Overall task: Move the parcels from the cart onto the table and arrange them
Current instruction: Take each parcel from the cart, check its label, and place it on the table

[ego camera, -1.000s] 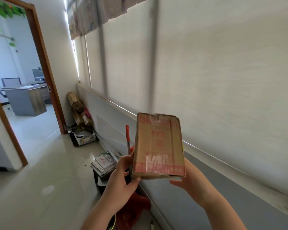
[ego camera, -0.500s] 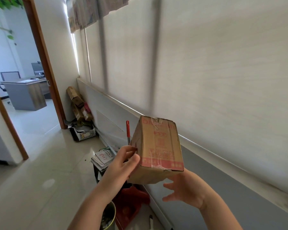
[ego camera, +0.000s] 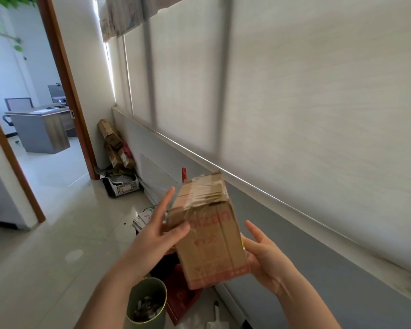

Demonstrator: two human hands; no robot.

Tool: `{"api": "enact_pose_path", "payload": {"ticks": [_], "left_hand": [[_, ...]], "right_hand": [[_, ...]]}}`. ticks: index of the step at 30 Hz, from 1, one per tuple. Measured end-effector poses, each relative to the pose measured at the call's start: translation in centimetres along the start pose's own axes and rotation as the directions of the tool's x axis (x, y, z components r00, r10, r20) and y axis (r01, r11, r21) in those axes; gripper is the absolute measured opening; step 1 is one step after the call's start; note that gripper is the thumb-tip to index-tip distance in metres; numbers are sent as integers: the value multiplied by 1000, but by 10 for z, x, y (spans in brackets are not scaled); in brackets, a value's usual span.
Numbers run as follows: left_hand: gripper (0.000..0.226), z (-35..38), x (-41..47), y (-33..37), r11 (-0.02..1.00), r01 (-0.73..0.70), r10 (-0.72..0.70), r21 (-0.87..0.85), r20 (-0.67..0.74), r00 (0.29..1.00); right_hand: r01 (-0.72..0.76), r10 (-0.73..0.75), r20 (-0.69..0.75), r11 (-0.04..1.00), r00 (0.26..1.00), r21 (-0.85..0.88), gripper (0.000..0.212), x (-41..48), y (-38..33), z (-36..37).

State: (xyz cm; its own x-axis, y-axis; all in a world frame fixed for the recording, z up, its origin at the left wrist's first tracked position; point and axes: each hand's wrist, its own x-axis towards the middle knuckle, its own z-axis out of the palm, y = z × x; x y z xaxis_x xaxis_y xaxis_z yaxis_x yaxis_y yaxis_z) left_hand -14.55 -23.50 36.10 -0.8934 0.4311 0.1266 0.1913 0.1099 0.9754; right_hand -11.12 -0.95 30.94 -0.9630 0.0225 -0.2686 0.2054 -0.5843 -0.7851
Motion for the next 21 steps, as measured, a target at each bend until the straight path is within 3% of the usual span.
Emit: {"api": "enact_pose_path", "payload": {"ticks": [2, 4, 9, 13, 16, 19, 21], "left_hand": [[55, 0, -1, 2, 999, -11, 13, 36, -66, 998], [44, -2, -2, 1, 994, -8, 18, 107, -99, 995], [41, -3, -6, -1, 950, 51, -11, 308, -131, 991], [37, 4, -8, -9, 892, 85, -56, 444, -79, 995], [47, 9, -13, -11, 934, 136, -144, 331, 0, 990], [86, 18, -19, -13, 991, 133, -134, 20, 50, 990], [78, 30, -18, -21, 985, 139, -141, -105, -16, 990]], "right_hand": [[42, -45, -42, 997, 998, -65, 107, -4, -1, 2], [87, -93, -49, 990, 994, -112, 103, -10, -4, 5], [157, -193, -142, 960, 971, -230, 96, -18, -5, 4], [228, -302, -180, 911, 936, -345, 84, -22, -3, -2], [332, -427, -147, 842, 892, -426, 70, -32, -6, -4], [423, -525, -91, 766, 846, -484, 68, -41, -5, -6], [463, -574, -52, 708, 817, -534, 70, -45, 1, -5]]}}
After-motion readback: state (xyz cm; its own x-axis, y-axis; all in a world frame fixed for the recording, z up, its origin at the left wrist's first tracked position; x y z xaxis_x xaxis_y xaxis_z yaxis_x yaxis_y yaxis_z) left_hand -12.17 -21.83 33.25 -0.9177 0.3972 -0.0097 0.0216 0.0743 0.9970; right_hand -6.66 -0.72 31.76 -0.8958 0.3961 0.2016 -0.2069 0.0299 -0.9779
